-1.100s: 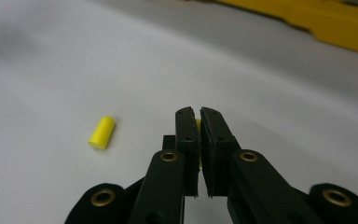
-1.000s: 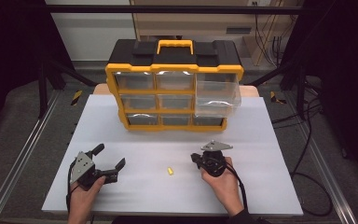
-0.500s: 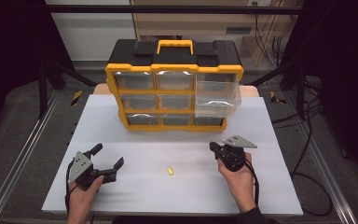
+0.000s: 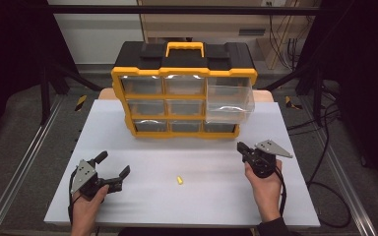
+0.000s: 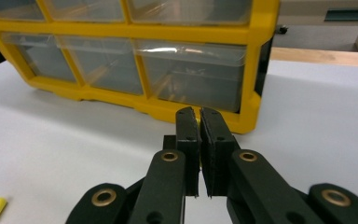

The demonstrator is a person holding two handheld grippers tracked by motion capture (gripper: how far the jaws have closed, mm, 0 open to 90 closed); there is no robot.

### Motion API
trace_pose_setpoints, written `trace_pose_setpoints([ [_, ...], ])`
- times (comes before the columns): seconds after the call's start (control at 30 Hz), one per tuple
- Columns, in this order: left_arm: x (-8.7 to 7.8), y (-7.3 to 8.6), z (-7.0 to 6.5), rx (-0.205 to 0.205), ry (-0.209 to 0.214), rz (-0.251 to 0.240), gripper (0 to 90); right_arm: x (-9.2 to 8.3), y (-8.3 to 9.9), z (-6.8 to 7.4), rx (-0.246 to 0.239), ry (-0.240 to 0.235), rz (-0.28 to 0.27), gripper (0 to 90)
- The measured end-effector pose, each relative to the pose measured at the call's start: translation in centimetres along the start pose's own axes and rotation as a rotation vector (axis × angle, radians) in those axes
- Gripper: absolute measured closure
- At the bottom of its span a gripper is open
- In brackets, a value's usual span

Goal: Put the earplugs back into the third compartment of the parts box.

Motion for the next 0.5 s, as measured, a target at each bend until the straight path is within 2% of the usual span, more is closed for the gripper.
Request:
trace_pose_setpoints([
  [0.27,0.0,-0.1,0.0,0.002,0.0,-0.002,1.5,-1.4,-1.7,-1.0,0.008,0.02,-0.053,86.9],
  [0.5,0.0,0.1,0.0,0.008,-0.002,0.009,1.5,-3.8,-5.2,-1.3,0.011,0.013,-0.136,86.9],
])
Point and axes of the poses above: each handheld gripper's, and its own axes: x roughly forward along the jaws, y roughly out of its underside, z roughly to its left, the point moved 9 cm from there along x, roughly forward along the jaws, and after that the axes turned 8 degrees about y, right-handed, at the moved point
